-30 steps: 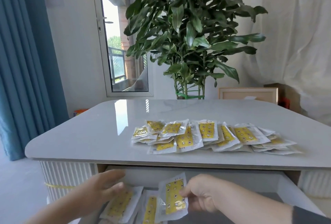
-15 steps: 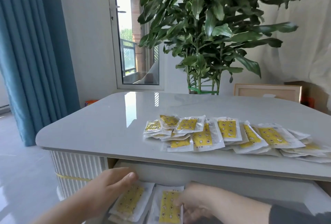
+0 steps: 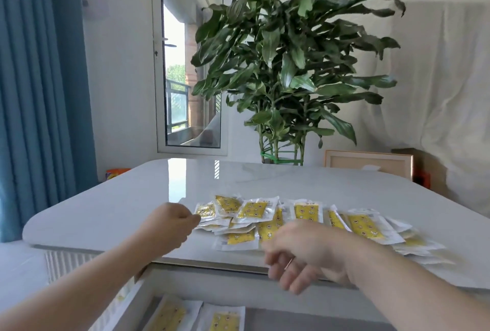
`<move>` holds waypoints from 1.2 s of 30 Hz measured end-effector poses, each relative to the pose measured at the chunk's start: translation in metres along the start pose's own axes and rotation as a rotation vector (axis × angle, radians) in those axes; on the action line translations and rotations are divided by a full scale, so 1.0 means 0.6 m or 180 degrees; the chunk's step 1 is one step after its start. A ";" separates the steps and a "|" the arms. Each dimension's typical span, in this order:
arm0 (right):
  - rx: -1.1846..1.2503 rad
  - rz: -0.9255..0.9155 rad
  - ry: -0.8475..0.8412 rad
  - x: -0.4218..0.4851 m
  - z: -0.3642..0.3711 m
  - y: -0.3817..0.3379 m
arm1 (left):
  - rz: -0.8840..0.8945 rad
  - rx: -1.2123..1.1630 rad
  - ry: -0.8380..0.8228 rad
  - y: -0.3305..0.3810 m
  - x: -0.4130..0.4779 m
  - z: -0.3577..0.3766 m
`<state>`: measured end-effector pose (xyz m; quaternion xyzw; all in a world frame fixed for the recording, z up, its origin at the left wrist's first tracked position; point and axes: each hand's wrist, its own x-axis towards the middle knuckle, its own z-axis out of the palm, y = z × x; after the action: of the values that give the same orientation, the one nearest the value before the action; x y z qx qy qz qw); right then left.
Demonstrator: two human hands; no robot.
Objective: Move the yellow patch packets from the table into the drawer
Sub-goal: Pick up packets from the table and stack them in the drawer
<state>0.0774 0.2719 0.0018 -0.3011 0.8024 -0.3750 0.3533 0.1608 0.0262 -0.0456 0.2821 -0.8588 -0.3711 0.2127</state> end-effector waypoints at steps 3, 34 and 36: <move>0.0207 -0.0095 0.0406 0.000 -0.038 -0.018 | -0.0482 -0.0289 0.0083 0.007 0.062 0.014; -0.1787 0.0390 0.2219 0.232 -0.043 -0.017 | -0.1416 -0.0763 -0.0196 -0.013 0.150 0.038; -0.1893 0.0499 0.2212 0.235 -0.039 -0.016 | -0.1399 -0.0766 -0.0188 -0.013 0.145 0.033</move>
<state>-0.0194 0.1702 -0.0280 -0.1843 0.9663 -0.1795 -0.0110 0.0870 -0.0240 -0.0507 0.4237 -0.7323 -0.5161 0.1337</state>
